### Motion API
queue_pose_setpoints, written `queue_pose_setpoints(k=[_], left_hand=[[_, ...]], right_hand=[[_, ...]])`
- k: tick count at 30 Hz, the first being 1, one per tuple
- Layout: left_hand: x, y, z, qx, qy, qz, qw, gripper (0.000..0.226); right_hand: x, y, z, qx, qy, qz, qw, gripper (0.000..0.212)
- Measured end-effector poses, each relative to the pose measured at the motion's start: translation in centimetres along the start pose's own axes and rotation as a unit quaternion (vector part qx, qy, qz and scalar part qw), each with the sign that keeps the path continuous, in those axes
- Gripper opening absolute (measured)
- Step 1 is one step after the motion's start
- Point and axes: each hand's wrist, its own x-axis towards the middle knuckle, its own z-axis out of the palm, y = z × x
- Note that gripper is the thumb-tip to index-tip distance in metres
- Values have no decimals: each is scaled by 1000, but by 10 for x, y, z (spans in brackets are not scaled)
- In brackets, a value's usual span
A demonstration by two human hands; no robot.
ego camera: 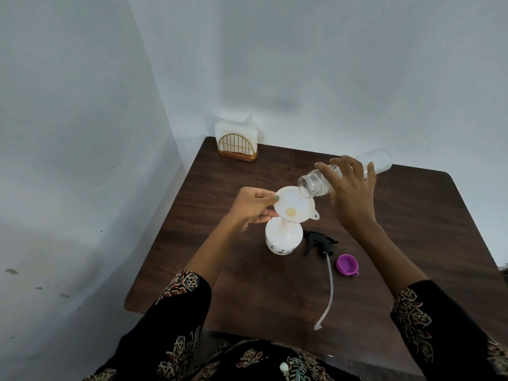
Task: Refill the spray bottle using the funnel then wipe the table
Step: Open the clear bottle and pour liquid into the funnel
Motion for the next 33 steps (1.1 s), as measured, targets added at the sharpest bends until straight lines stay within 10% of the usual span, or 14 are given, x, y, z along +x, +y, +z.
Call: queue_pose_setpoints(k=[33], left_hand=[[1,-1,1,-4,-4,3,1000,17]], right_hand=[[2,1,-4,-3,2,-3,1000,70]])
